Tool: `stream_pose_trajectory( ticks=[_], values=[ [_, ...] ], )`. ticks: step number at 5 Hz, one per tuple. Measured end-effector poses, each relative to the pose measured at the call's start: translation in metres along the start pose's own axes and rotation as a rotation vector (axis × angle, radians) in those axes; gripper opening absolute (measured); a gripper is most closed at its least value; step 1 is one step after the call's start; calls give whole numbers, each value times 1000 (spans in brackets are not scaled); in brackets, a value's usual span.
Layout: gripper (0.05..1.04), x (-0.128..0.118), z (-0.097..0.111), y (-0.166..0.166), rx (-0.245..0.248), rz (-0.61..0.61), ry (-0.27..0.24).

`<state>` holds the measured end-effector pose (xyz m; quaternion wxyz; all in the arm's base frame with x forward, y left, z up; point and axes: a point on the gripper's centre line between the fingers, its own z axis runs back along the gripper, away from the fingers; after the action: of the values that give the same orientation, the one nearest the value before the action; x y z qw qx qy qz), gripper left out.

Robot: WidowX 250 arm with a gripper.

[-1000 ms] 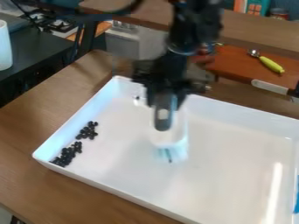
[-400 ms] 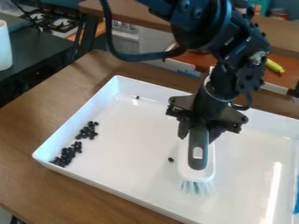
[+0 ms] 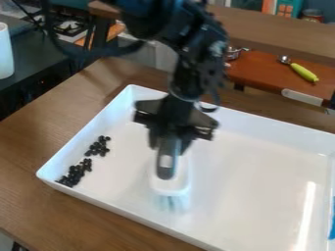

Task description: Sweep into pile

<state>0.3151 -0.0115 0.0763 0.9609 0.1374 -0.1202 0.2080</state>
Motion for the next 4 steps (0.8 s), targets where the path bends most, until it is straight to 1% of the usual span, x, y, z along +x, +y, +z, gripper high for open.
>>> stream_pose_trajectory(
  ticks=[2, 3, 4],
  values=[
    [496, 13, -7, 63, 32, 76, -6],
    [496, 10, 25, 41, -86, 53, -53],
    [496, 12, 61, -4, -168, 5, -87]
  ],
)
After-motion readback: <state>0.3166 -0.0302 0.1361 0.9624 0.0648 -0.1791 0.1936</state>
